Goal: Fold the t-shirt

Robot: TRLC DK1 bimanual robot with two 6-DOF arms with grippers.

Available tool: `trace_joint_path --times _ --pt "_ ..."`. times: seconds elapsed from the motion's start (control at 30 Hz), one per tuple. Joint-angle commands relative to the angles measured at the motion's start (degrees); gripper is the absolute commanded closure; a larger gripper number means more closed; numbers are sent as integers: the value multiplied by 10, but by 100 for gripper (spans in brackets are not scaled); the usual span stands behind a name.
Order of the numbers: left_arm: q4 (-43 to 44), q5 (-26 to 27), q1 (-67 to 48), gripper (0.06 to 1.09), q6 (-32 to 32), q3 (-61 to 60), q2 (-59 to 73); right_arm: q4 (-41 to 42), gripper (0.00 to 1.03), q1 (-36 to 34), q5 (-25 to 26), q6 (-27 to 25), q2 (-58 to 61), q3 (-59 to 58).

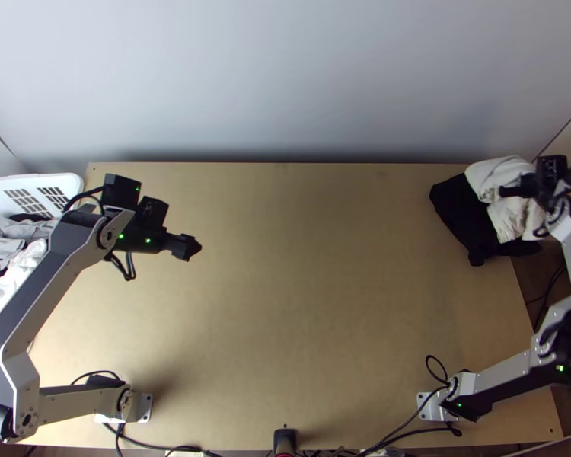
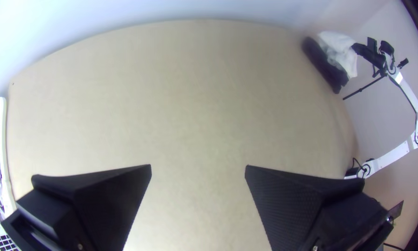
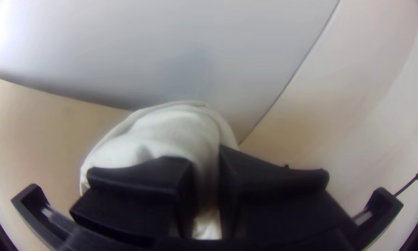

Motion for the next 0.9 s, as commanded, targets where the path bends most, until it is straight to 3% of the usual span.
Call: trace_joint_path --times 0.0,0.47,0.6,0.73,0.87 --pt "-5 3 43 11 14 -32 -31 6 100 53 41 31 100 46" --pt "1 14 47 11 3 -28 -26 1 99 41 47 32 64 -101" --pt "2 14 41 11 0 -24 -26 1 59 39 34 31 17 -171" --pt "2 14 33 11 -5 -24 -32 -6 4 39 27 31 -17 -203" --pt "2 14 30 11 -10 -23 -40 -20 3 39 2 38 -51 -191"
